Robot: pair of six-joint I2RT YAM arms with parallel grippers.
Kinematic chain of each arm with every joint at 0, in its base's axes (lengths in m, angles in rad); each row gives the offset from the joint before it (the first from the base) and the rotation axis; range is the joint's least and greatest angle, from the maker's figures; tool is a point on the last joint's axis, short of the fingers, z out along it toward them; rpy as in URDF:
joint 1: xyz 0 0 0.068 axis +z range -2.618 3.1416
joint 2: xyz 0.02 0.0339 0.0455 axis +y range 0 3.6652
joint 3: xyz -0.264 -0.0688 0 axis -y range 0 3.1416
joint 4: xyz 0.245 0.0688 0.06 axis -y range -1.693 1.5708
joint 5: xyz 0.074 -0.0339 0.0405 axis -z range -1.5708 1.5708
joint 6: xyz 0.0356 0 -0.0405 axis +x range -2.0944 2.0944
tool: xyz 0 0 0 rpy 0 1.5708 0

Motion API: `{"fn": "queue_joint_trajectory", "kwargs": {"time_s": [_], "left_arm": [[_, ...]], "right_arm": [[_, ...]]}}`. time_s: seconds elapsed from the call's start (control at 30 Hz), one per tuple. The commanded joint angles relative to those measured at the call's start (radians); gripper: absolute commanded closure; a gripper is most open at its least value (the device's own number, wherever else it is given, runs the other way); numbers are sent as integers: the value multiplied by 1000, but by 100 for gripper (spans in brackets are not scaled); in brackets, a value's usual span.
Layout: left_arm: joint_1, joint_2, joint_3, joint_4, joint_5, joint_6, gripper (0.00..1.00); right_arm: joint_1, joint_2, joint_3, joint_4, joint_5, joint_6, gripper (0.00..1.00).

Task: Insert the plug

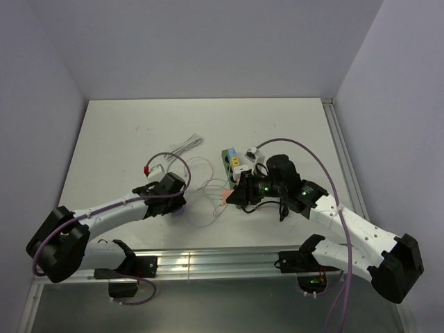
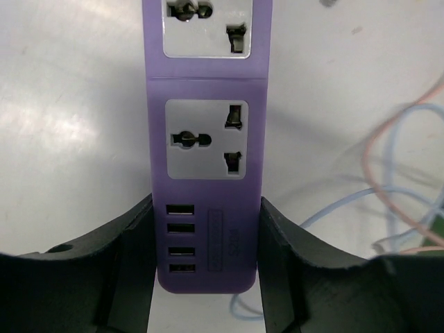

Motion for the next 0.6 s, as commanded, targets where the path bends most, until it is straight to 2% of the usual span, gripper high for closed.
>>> {"fn": "queue_joint_trajectory", "kwargs": {"time_s": [0.0,0.13,0.17,0.27,0.37,0.4,0.43,0.57], "left_arm": [[-40,-4,-62,-163,-124,-252,95],[-42,60,-30,-227,-133,-314,80],[-42,82,-20,-235,-138,-309,69],[-43,91,37,-279,-152,-288,49],[-56,15,74,-281,-161,-219,47],[-57,-10,77,-267,-150,-196,8],[-59,-36,83,-258,-148,-178,1],[-62,-163,86,-250,-141,-125,1]], "right_arm": [[-5,42,102,4,14,-16,100],[-5,86,137,2,15,-7,100],[-5,97,142,8,15,6,100],[-5,128,145,31,9,19,100],[-2,178,184,10,21,6,100],[-4,191,200,-13,29,-2,100],[-4,214,230,-27,52,-10,100],[-2,264,309,-82,86,-48,100]]}}
